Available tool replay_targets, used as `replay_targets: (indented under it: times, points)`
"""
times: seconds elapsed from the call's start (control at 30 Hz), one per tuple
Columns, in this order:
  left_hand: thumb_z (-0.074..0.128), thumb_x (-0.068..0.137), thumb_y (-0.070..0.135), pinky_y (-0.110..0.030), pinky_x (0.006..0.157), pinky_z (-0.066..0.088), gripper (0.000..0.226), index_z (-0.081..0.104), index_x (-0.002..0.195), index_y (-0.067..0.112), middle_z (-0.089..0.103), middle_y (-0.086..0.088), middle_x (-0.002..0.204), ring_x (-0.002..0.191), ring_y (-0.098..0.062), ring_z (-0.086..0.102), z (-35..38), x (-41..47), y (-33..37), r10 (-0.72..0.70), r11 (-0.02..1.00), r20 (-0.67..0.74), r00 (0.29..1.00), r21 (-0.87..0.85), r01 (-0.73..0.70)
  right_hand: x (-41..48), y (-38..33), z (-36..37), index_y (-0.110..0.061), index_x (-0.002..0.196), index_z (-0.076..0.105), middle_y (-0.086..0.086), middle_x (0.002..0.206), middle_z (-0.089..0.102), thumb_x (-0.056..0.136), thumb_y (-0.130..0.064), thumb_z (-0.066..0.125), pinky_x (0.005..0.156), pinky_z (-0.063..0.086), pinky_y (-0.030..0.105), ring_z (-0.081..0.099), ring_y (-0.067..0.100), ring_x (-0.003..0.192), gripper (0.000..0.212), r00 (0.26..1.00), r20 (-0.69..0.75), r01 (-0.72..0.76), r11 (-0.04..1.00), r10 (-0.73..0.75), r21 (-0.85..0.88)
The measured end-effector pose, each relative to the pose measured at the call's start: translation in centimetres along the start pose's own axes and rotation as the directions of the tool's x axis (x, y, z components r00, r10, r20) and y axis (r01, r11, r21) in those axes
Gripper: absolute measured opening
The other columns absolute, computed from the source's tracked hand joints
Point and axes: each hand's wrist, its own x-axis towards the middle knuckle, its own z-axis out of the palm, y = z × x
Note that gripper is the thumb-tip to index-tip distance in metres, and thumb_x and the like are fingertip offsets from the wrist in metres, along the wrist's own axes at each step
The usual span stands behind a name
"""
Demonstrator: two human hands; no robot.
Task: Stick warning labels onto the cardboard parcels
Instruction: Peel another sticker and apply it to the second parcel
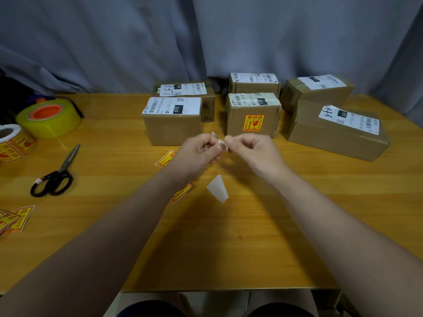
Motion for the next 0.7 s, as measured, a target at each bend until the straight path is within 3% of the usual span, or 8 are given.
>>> replay_targets:
  times: [0.1, 0.23, 0.33, 0.43, 0.57, 0.7]
  points:
    - [0.054, 0.093, 0.009, -0.014, 0.066, 0.047, 0.007, 0.059, 0.091, 0.004, 0.059, -0.004, 0.074, 0.067, -0.004, 0.055, 0.3, 0.1, 0.2, 0.031, 0.999, -0.002, 1.0, 0.004, -0.031, 0.4, 0.4, 0.5, -0.016, 0.08, 0.071, -0.004, 0.074, 0.068, 0.08, -0.014, 0.073, 0.066, 0.047, 0.011, 0.061, -0.002, 0.068, 0.003, 0.998, -0.06, -0.013, 0.999, 0.015, 0.033]
    - [0.053, 0.093, 0.008, -0.025, 0.074, 0.048, 0.01, 0.06, 0.096, 0.001, 0.06, -0.008, 0.079, 0.076, -0.015, 0.055, 0.3, 0.1, 0.4, 0.064, 0.998, 0.002, 0.998, 0.018, -0.064, 0.7, 0.8, 0.4, -0.003, 0.098, 0.068, 0.005, 0.079, 0.068, 0.079, -0.011, 0.072, 0.068, 0.05, 0.015, 0.063, 0.004, 0.069, 0.021, 0.992, -0.035, -0.117, 0.98, 0.124, 0.163]
    - [0.055, 0.092, 0.01, -0.039, 0.075, 0.048, 0.012, 0.061, 0.094, 0.001, 0.061, -0.011, 0.08, 0.076, -0.022, 0.053, 0.3, 0.2, 0.2, 0.08, 0.995, -0.006, 0.997, 0.067, -0.08, 0.6, 0.6, 0.2, -0.008, 0.085, 0.072, 0.007, 0.075, 0.071, 0.08, -0.01, 0.071, 0.073, 0.053, 0.02, 0.063, 0.013, 0.075, 0.005, 0.997, -0.018, -0.077, 0.988, 0.08, 0.132]
    - [0.055, 0.093, 0.011, -0.047, 0.076, 0.048, 0.012, 0.062, 0.093, 0.002, 0.062, -0.015, 0.082, 0.076, -0.023, 0.052, 0.0, 0.6, 0.0, 0.085, 0.993, 0.007, 0.996, 0.08, -0.085, 0.9, 0.4, 0.0, -0.01, 0.078, 0.072, -0.001, 0.065, 0.069, 0.081, -0.007, 0.07, 0.067, 0.051, 0.016, 0.061, 0.009, 0.066, 0.004, 0.995, -0.048, -0.084, 0.988, 0.091, 0.131]
    - [0.056, 0.092, 0.011, -0.03, 0.073, 0.046, 0.012, 0.061, 0.094, 0.0, 0.061, -0.014, 0.081, 0.077, -0.022, 0.054, -0.2, 0.7, 0.0, 0.051, 0.999, 0.065, 0.997, 0.016, -0.052, 1.1, 0.4, -0.6, -0.008, 0.079, 0.071, 0.001, 0.068, 0.069, 0.082, -0.01, 0.07, 0.065, 0.049, 0.014, 0.061, 0.006, 0.064, 0.004, 0.986, -0.004, -0.167, 0.98, 0.169, 0.109]
    - [0.054, 0.092, 0.009, -0.015, 0.066, 0.047, 0.007, 0.059, 0.088, 0.006, 0.06, -0.005, 0.075, 0.068, -0.005, 0.056, -0.2, 0.5, -0.4, 0.034, 0.999, 0.111, 0.993, -0.014, -0.033, 1.2, 0.7, -0.8, -0.01, 0.075, 0.07, -0.002, 0.061, 0.067, 0.081, -0.012, 0.07, 0.055, 0.044, 0.011, 0.058, 0.001, 0.055, 0.007, 0.974, 0.022, -0.228, 0.969, 0.227, 0.099]
